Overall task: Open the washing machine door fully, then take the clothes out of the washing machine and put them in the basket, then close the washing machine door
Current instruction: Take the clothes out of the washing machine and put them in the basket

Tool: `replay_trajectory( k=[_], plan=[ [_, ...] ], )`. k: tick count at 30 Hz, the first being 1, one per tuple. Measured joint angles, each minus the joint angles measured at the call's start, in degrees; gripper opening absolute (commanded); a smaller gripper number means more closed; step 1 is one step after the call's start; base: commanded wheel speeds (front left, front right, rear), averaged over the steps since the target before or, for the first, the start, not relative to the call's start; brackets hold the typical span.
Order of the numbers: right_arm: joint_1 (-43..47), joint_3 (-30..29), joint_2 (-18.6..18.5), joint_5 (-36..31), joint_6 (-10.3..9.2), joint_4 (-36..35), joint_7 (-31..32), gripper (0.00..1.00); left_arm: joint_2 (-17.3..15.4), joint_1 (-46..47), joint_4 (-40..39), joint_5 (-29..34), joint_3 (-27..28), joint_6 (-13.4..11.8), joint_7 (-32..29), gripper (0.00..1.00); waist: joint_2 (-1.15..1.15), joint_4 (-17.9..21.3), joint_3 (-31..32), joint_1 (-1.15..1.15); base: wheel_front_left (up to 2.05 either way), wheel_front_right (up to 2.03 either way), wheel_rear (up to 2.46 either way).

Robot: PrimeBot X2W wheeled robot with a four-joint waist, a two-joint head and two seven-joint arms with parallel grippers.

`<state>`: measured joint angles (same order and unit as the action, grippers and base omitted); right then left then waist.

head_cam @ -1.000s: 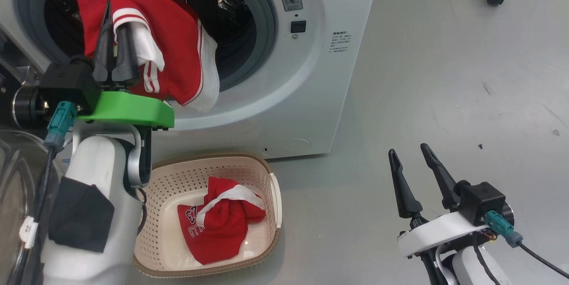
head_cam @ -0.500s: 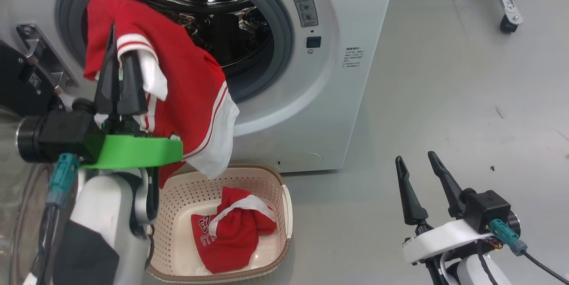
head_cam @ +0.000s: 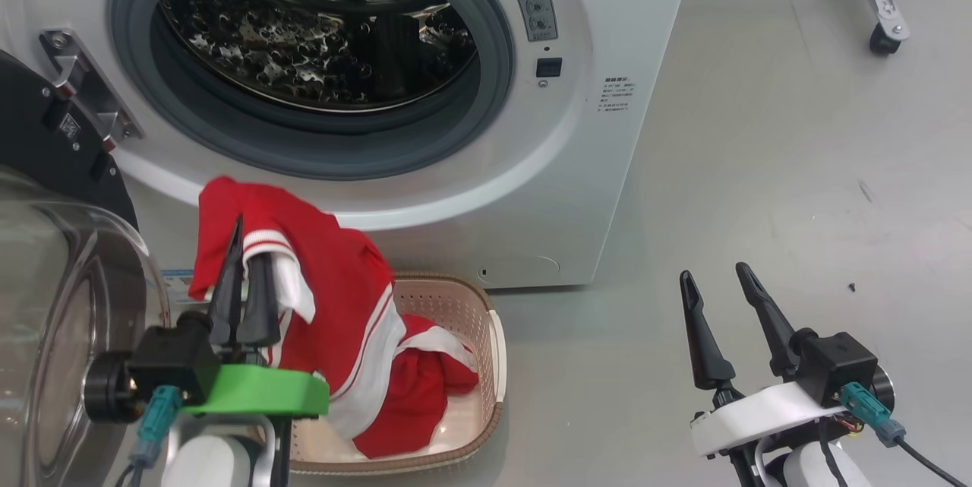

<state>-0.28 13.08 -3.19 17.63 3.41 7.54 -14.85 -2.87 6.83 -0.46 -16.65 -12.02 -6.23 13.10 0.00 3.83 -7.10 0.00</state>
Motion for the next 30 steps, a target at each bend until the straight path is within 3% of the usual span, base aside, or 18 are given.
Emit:
replay_trajectory(
  k=[19,26,30],
  plan=[
    [-2.53,0.98,0.15,-0.36,0.58,-2.69,0.0,1.0,-0.08,-0.9,6.33,0.07,-0.91,-0.02,-0.76,0.0,0.0,3.02,-10.3,0.0,0.0,0.0,0.0],
    [-5.32,1.02,0.33,-0.2,1.05,-3.87,0.0,1.0,-0.66,1.86,14.89,-0.09,-1.34,0.18,-4.03,0.0,0.0,5.03,-15.15,0.0,0.0,0.0,0.0],
    [-6.69,1.19,0.36,-0.08,1.18,-4.13,0.0,1.0,-0.75,4.52,20.65,-0.82,-2.05,1.82,-6.41,0.0,0.0,6.03,-17.82,0.0,0.0,0.0,0.0]
  ],
)
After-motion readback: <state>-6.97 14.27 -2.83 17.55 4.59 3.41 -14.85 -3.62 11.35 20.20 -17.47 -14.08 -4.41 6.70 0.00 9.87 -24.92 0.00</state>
